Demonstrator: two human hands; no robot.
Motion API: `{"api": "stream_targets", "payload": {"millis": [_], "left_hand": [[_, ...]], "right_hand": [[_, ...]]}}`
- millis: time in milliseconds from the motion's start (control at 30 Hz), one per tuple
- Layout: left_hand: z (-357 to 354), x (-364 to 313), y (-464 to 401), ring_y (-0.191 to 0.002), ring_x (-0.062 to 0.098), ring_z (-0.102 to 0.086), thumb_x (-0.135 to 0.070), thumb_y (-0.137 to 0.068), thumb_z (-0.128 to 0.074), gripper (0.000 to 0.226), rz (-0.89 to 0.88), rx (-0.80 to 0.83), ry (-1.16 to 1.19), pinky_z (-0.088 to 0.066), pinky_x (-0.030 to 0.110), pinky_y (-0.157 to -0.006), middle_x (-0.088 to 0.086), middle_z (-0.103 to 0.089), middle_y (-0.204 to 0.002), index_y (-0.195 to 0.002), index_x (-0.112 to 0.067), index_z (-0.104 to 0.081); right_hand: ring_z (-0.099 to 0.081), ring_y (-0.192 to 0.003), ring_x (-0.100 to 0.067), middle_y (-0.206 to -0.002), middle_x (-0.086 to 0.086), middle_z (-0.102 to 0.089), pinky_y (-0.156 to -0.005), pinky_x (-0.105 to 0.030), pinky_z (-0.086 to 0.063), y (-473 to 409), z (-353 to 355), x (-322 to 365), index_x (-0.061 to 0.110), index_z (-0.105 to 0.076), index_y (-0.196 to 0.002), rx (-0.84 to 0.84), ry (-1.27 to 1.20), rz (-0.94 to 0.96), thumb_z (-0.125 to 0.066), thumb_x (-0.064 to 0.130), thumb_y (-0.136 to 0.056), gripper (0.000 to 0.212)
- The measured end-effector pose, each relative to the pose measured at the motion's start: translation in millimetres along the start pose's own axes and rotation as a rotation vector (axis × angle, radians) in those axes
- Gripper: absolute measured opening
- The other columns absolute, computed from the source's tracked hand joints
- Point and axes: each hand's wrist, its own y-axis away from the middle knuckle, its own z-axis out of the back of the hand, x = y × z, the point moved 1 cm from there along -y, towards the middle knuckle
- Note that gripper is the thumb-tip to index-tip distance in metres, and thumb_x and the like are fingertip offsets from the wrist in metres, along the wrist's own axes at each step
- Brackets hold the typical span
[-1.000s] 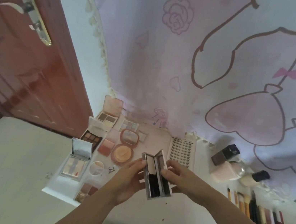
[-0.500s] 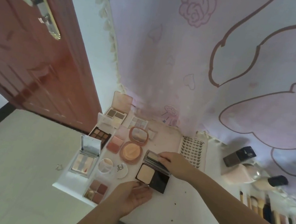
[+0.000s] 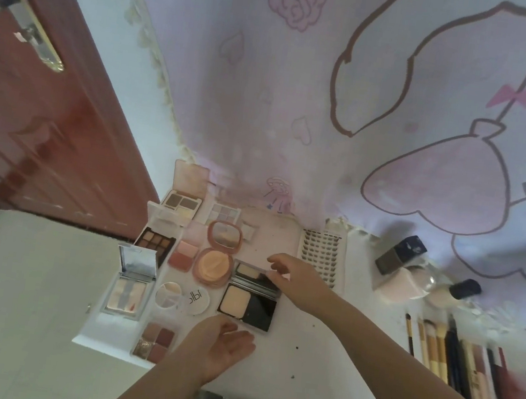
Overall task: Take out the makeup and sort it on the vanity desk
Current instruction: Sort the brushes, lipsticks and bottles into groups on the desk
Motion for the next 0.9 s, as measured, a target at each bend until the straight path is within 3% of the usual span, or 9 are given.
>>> {"api": "stream_targets", "payload": {"millis": [200, 367, 467, 600, 700, 767, 900], "left_hand": [[-68, 35, -2, -0.096, 0.040, -0.060, -0.006, -0.096, -0.046, 0.019, 0.099, 0.139, -0.219, -0.051, 0.046, -0.073, 0.029, -0.060, -0.106, -0.102, 0.009, -0.054], [-153, 59, -14, -0.087, 0.035, -0.062, -0.005, -0.094, -0.047, 0.017, 0.103, 0.291, -0.356, -0.053, 0.041, -0.076, 0.025, -0.063, -0.097, -0.104, 0.006, -0.055], [-195, 71, -25, -0.083, 0.034, -0.061, -0.013, -0.098, -0.040, 0.023, 0.138, 0.307, -0.382, -0.051, 0.040, -0.078, 0.025, -0.062, -0.093, -0.101, 0.006, -0.052], [-225, 79, -40, -0.080, 0.032, -0.058, -0.027, -0.101, -0.035, 0.039, 0.158, 0.303, -0.246, -0.049, 0.042, -0.082, 0.024, -0.059, -0.093, -0.102, 0.009, -0.049], [-229, 77, -42, -0.069, 0.024, -0.060, -0.026, -0.101, -0.033, 0.040, 0.216, 0.401, -0.080, -0.054, 0.034, -0.067, 0.017, -0.064, -0.076, -0.099, 0.006, -0.055], [-224, 77, -40, -0.068, 0.021, -0.057, -0.016, -0.100, -0.033, 0.029, 0.175, 0.394, -0.163, -0.050, 0.031, -0.058, 0.014, -0.065, -0.067, -0.094, 0.001, -0.055], [-202, 74, -29, -0.075, 0.023, -0.059, -0.008, -0.099, -0.037, 0.018, -0.073, 0.361, -0.422, -0.052, 0.036, -0.068, 0.016, -0.062, -0.091, -0.105, -0.003, -0.053]], "right_hand": [[-0.052, -0.094, -0.002, -0.117, 0.004, -0.063, -0.085, -0.012, -0.037, 60, 57, -51, 0.019, -0.062, -0.118, -0.237, 0.070, -0.053, -0.048, 0.024, -0.097, 0.026], [-0.058, -0.089, -0.009, -0.118, 0.002, -0.059, -0.081, -0.024, -0.047, 99, 110, -99, 0.021, -0.060, -0.120, -0.582, 0.143, -0.196, -0.051, 0.020, -0.094, 0.027], [-0.058, -0.107, -0.018, -0.128, 0.001, -0.053, -0.086, -0.031, -0.047, 99, 116, -119, 0.023, -0.050, -0.132, -0.462, 0.292, -0.285, -0.048, 0.031, -0.096, 0.037], [-0.063, -0.095, -0.017, -0.116, 0.004, -0.062, -0.075, -0.031, -0.049, 94, 103, -131, 0.028, -0.059, -0.117, -0.378, 0.459, -0.254, -0.038, 0.041, -0.098, 0.031], [-0.061, -0.103, -0.014, -0.121, 0.012, -0.061, -0.082, -0.032, -0.050, 100, 86, -137, 0.033, -0.058, -0.120, -0.328, 0.456, -0.109, -0.039, 0.038, -0.096, 0.031], [-0.058, -0.109, -0.012, -0.131, 0.017, -0.055, -0.083, -0.031, -0.050, 113, 74, -137, 0.037, -0.054, -0.126, -0.267, 0.459, 0.006, -0.042, 0.039, -0.093, 0.035], [-0.058, -0.101, -0.007, -0.115, 0.014, -0.065, -0.084, -0.027, -0.049, 130, 80, -135, 0.032, -0.061, -0.118, -0.290, 0.323, 0.080, -0.040, 0.054, -0.091, 0.041]]}}
